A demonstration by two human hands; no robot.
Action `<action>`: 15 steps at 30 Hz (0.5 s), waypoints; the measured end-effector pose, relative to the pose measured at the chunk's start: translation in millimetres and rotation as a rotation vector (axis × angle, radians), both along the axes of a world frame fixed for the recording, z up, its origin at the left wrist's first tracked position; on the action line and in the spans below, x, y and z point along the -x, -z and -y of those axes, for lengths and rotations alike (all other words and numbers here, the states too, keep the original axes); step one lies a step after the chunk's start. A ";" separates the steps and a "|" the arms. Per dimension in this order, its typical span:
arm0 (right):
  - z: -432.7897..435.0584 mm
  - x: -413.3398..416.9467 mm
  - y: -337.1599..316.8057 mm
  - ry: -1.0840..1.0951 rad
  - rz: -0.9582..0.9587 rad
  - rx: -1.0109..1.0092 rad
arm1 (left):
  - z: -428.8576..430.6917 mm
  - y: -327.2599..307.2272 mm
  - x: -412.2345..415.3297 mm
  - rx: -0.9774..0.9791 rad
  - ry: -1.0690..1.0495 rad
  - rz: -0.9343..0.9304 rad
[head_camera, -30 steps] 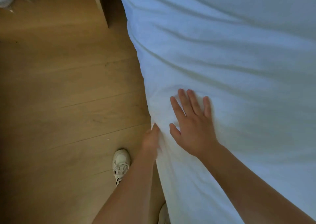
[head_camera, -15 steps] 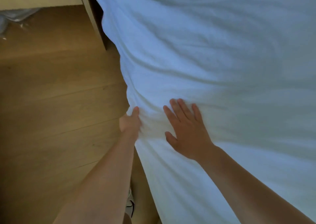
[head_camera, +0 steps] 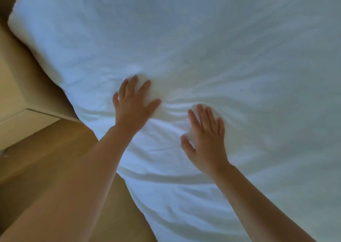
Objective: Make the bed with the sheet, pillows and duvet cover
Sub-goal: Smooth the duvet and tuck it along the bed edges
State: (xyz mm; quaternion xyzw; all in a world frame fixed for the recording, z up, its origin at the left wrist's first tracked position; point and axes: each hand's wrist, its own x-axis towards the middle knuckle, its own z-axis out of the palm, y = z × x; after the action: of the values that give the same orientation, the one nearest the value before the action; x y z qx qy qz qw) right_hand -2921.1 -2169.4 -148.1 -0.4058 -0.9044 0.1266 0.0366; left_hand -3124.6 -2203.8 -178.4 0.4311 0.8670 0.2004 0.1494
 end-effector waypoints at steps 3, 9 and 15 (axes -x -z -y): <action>-32.7 17.9 -0.9 0.019 0.009 0.035 | -20.8 4.5 9.6 -0.073 0.043 -0.055; -10.0 46.4 14.3 -0.635 0.289 0.146 | -41.2 0.0 44.5 -0.062 0.188 -0.218; -14.7 98.4 -3.5 -0.178 0.021 0.185 | -77.9 -19.6 110.5 0.025 0.344 -0.251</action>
State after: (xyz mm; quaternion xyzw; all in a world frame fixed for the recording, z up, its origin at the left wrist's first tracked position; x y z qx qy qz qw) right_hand -3019.4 -2154.6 -144.6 -0.3267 -0.9217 0.2080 -0.0216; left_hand -3235.1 -2125.9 -158.8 0.5926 0.7948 0.1058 0.0774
